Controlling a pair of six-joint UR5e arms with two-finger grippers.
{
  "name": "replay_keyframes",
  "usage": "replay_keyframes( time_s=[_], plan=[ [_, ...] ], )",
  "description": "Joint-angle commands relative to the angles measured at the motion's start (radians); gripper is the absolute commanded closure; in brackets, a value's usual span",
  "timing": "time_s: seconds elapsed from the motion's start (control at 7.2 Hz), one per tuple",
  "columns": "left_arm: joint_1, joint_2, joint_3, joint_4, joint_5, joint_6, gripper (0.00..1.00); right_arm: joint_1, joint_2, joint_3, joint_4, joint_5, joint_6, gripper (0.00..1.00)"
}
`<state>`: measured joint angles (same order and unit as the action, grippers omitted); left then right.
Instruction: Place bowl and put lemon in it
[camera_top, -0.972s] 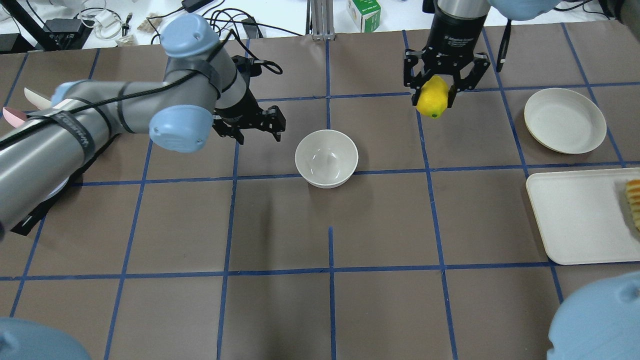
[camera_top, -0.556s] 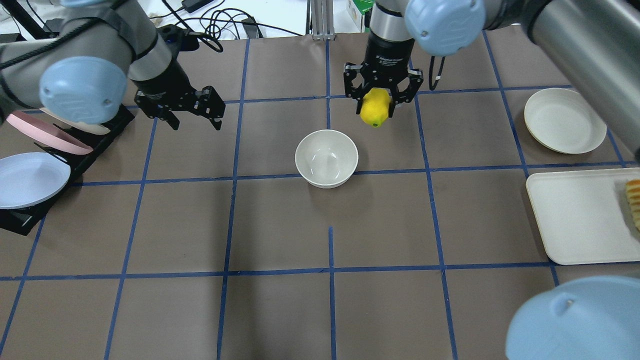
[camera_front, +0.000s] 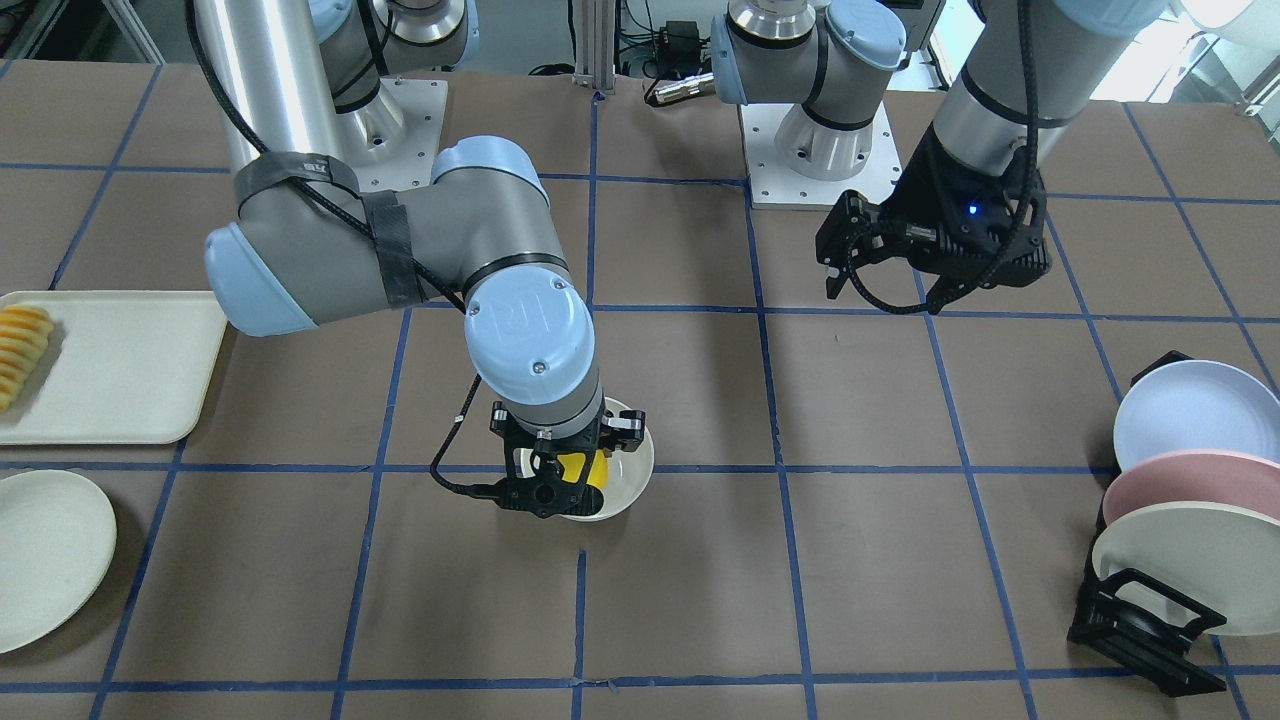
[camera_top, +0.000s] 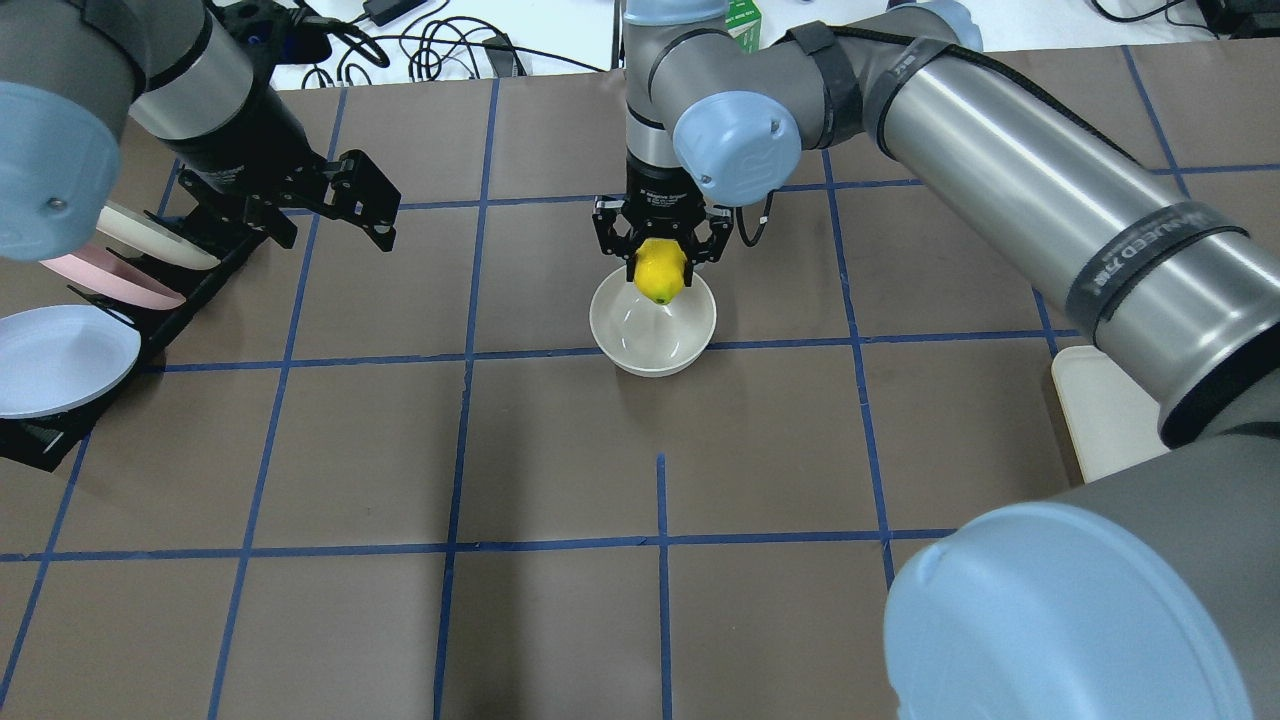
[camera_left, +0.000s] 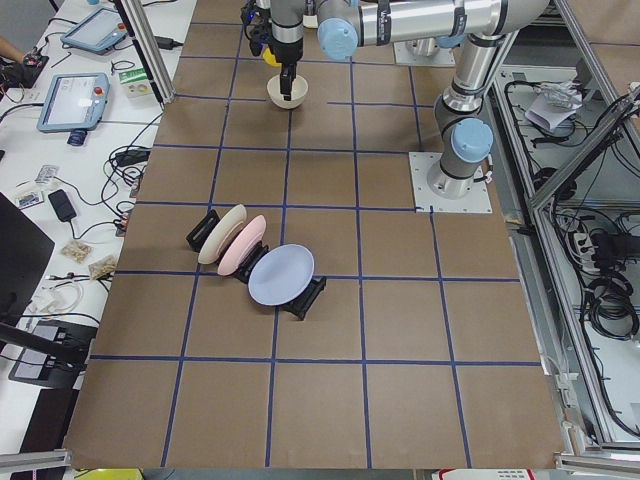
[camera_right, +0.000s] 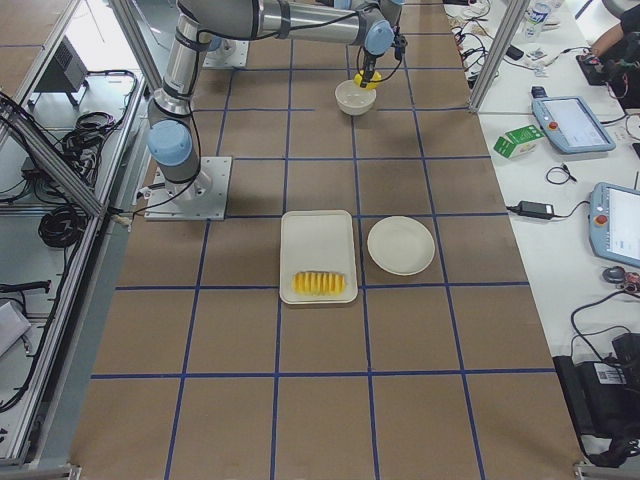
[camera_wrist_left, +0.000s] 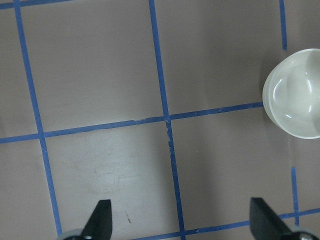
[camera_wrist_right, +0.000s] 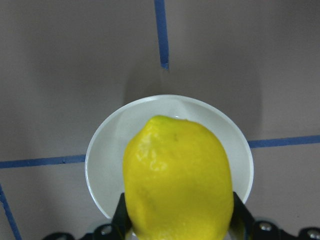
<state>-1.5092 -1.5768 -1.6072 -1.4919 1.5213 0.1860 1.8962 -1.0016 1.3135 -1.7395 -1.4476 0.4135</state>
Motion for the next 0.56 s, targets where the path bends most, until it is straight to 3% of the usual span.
replay_keyframes(
  time_s=[0.0, 0.42],
  plan=[
    [-0.006, -0.017, 0.096, -0.124, 0.049, -0.010, 0.05, 0.009, 0.021, 0.019, -0.026, 0.019, 0.005, 1.00],
    [-0.037, -0.023, 0.113, -0.139, 0.040, -0.071, 0.05, 0.009, 0.028, 0.107, -0.125, 0.038, 0.002, 1.00]
  ],
)
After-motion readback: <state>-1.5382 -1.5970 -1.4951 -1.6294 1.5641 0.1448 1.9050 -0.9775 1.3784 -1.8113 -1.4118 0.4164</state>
